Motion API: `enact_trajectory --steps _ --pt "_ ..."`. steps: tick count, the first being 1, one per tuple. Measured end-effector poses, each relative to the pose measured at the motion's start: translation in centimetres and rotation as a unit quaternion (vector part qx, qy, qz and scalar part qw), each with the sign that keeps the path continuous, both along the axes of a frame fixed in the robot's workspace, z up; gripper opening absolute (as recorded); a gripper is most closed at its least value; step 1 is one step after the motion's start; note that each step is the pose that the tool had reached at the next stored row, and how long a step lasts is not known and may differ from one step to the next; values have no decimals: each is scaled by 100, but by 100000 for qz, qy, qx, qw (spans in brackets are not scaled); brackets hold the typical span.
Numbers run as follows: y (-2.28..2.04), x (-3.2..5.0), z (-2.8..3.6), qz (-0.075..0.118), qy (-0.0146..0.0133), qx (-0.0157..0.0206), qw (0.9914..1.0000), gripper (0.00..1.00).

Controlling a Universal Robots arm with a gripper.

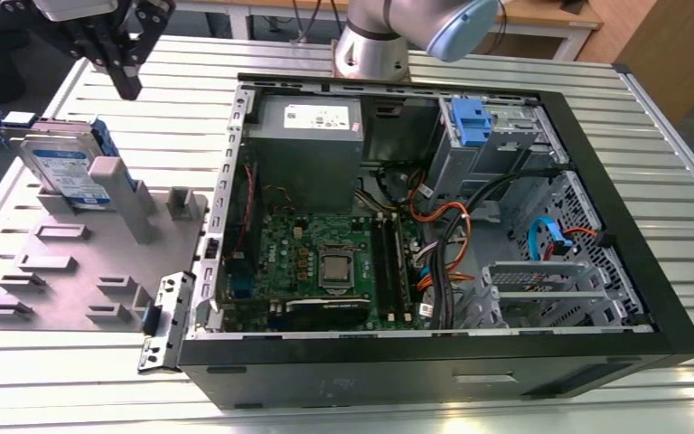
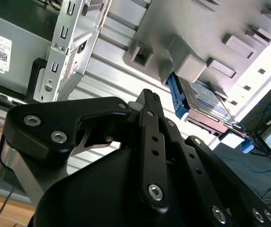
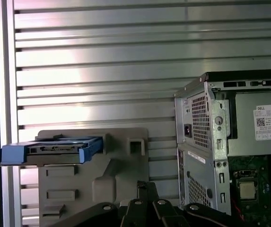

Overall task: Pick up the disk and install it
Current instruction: 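Reach for the disk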

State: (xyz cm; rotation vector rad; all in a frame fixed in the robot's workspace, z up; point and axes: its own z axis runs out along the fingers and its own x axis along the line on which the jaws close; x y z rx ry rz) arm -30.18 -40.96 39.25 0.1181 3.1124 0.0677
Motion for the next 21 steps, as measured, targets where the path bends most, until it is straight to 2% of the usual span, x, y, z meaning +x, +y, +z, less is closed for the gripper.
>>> enact_trajectory --steps 7,21 --pt "-5 -78 -1 3 2 -4 100000 11" --pt "-5 -90 -21 5 4 -5 100000 11"
